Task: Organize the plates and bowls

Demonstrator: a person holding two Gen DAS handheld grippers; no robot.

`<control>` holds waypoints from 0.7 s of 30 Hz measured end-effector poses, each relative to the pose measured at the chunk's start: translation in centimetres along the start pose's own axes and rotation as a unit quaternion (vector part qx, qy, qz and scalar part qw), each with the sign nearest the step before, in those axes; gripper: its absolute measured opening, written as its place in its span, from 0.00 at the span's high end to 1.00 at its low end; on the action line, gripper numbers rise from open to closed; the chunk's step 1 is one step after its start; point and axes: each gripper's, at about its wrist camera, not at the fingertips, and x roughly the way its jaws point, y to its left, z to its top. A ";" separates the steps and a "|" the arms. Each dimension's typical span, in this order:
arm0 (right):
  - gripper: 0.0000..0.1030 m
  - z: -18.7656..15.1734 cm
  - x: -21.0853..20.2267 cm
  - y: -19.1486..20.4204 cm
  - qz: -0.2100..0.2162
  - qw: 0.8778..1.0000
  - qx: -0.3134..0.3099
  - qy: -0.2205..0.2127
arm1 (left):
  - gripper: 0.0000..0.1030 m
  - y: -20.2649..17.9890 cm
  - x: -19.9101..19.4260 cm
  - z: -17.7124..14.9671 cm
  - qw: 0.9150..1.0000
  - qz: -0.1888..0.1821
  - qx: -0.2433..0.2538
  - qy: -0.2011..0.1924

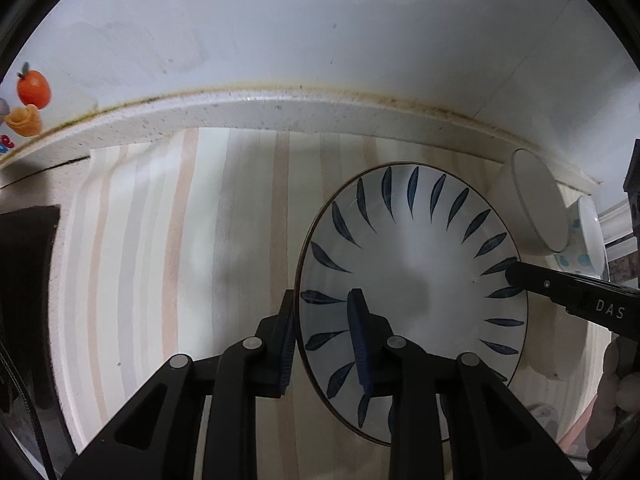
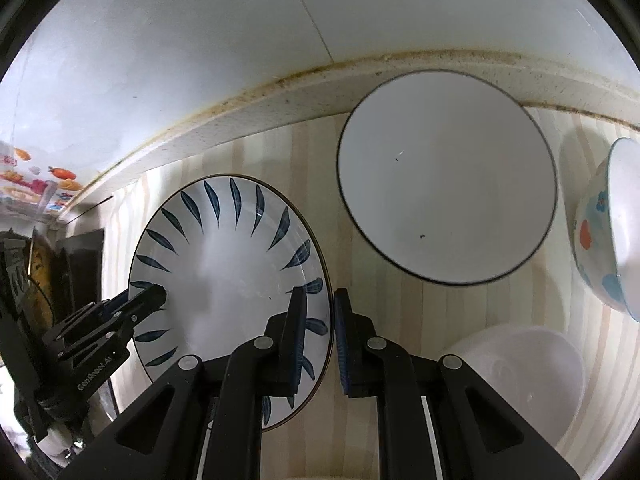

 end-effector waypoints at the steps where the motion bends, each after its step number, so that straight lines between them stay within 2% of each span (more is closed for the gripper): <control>1: 0.85 -0.2 -0.4 0.1 0.001 1.000 -0.003 -0.001 | 0.78 -0.2 -0.6 -0.2 1.000 0.000 0.001 -0.004; 9: 0.85 -2.5 -4.9 -0.1 0.012 1.000 -0.019 -0.013 | 0.78 -2.0 -5.3 -1.4 1.000 -0.006 0.000 -0.020; 14: 0.85 -5.5 -7.6 -0.5 0.019 0.999 -0.033 -0.012 | 0.78 -3.4 -7.8 -3.7 1.000 -0.002 0.005 -0.028; 21: 0.85 -10.3 -10.3 -1.9 0.022 0.999 -0.046 -0.007 | 0.78 -5.6 -9.0 -7.6 1.000 -0.006 0.002 -0.029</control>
